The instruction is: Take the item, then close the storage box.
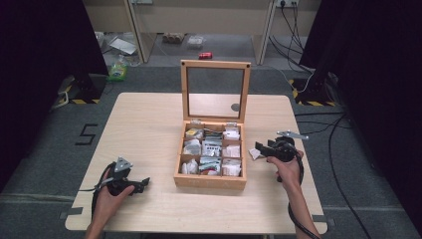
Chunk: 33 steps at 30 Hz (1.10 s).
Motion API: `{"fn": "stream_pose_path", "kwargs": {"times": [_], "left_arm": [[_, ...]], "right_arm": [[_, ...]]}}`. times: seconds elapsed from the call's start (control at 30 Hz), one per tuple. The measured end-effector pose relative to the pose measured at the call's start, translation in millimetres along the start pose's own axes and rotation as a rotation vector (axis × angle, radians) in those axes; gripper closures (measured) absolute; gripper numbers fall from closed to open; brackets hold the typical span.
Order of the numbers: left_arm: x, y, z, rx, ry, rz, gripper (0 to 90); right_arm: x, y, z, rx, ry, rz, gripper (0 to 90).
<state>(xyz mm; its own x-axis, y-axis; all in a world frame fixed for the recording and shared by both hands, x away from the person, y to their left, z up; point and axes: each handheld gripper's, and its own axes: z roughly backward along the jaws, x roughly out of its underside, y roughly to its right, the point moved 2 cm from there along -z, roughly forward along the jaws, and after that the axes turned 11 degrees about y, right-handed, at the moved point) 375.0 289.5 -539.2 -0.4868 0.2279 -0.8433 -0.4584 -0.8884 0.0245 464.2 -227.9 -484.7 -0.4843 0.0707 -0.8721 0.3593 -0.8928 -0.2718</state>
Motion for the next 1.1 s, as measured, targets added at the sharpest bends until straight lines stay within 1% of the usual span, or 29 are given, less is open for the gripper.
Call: {"fn": "stream_pose_path", "kwargs": {"times": [0.1, 0.13, 0.23, 0.33, 0.53, 0.6, 0.7, 0.93, 1.1], "left_arm": [[0.0, 0.0, 0.0, 0.000, 0.000, 0.000, 0.0], [0.0, 0.0, 0.1, 0.000, -0.001, 0.000, 0.0], [0.0, 0.0, 0.0, 0.000, 0.000, 0.000, 0.0], [0.0, 0.0, 0.0, 0.000, 0.000, 0.000, 0.0], [0.0, 0.0, 0.0, 0.000, 0.000, 0.000, 0.0], [0.0, 0.0, 0.0, 0.000, 0.000, 0.000, 0.0], [0.0, 0.0, 0.0, 0.000, 0.000, 0.000, 0.0], [0.0, 0.0, 0.0, 0.000, 0.000, 0.000, 0.0], [0.0, 0.0, 0.0, 0.000, 0.000, 0.000, 0.0]], "right_arm": [[-3.8, -1.7, 1.3, -0.009, 0.010, 0.007, 35.1], [-5.0, -3.1, 1.9, -0.016, 0.012, -0.005, 34.8], [-6.7, -4.2, 2.2, -0.028, 0.010, -0.004, 33.7], [-6.8, -5.6, 1.9, -0.029, 0.004, -0.012, 32.7], [-8.8, -6.0, 1.9, -0.023, 0.008, -0.004, 32.1], [-9.6, -7.3, 2.6, -0.023, 0.008, -0.009, 32.0], [-11.8, -8.0, 2.2, -0.027, 0.015, 0.000, 31.6], [-19.3, -14.0, 0.2, -0.057, 0.035, 0.019, 30.7], [-26.9, -18.4, -2.9, -0.080, 0.056, 0.048, 30.4]]}}
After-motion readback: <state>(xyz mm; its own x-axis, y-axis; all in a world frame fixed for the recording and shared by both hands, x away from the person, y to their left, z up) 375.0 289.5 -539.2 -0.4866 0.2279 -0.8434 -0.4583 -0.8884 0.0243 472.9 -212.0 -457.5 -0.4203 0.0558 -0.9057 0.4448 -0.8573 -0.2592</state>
